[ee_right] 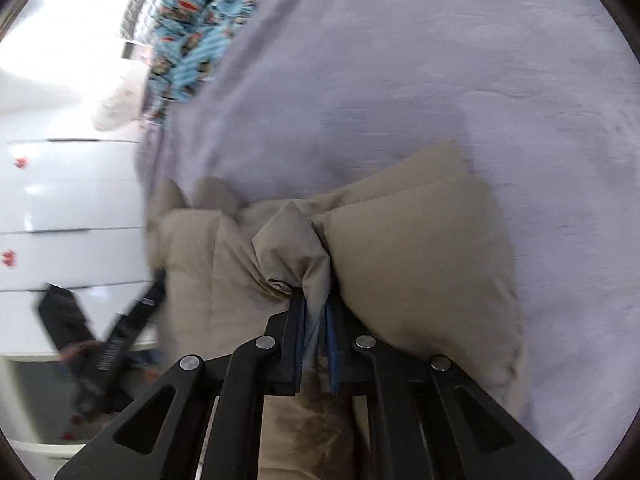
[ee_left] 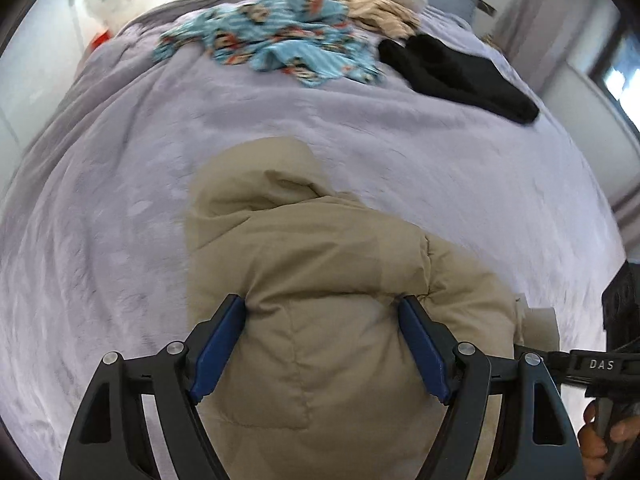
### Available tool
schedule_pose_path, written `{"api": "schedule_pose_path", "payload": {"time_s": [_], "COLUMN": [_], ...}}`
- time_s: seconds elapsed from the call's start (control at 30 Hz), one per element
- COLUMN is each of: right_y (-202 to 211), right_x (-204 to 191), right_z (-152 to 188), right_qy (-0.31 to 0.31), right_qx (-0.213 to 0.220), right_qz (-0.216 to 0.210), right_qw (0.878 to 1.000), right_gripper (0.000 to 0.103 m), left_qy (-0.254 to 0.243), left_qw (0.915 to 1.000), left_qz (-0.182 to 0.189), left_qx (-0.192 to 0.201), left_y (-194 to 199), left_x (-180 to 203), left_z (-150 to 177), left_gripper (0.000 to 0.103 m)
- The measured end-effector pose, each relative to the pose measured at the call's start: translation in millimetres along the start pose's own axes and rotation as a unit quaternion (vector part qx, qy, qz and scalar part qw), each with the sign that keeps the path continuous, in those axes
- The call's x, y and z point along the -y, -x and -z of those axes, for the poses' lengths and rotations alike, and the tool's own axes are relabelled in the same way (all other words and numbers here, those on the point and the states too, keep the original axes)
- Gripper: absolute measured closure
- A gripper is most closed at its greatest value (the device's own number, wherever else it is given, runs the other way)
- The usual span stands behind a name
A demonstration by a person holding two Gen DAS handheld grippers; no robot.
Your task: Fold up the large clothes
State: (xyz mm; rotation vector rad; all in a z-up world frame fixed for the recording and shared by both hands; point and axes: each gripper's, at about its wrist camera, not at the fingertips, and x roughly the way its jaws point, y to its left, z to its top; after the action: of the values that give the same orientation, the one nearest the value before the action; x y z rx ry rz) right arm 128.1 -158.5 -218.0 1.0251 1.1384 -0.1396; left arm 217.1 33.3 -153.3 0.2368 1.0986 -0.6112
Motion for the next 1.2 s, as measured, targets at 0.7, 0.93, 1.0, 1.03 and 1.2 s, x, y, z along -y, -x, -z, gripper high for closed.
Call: {"api": "schedule_pose_path", "payload": {"time_s": [0.7, 0.93, 1.0, 1.03, 1.2], "right_y": [68.9, 68.6, 74.8, 78.2, 89.4], "right_x": [-30.1, -16.8, -20.8, -21.6, -24.3], "right_z": [138.4, 153.5, 155.4, 156.9, 161.9], "right_qy": [0.174, 0.144, 0.143, 0.138, 0.123], "right_qx": [-0.039, -0.051, -0.046, -0.045, -0.029], "right_qz": [0.12, 0.145, 0.15, 0.152, 0.159], "right_qw": [0.977, 0.978, 0.977, 0.978, 0.979], "right_gripper": [0.09, 0.09, 0.09, 0.09, 0.09], "left_qy": [0.011, 0.05, 0.041, 0.034, 0.029], "left_qw": [0.9993, 0.9967, 0.9969, 0.9971, 0.9973], "left_qz": [0.003, 0.001, -0.007, -0.011, -0.019], "left_qx": [-0.035, -0.065, -0.068, -0.067, -0.064], "left_y": [84.9, 91.7, 97.4, 100.4, 117.1], "left_x": [-29.0, -30.2, -27.1, -25.3, -21.7], "left_z": [109.9, 150.8, 152.4, 152.8, 155.8], "left_gripper": [0.022, 0.019, 0.019, 0.019, 0.019]}}
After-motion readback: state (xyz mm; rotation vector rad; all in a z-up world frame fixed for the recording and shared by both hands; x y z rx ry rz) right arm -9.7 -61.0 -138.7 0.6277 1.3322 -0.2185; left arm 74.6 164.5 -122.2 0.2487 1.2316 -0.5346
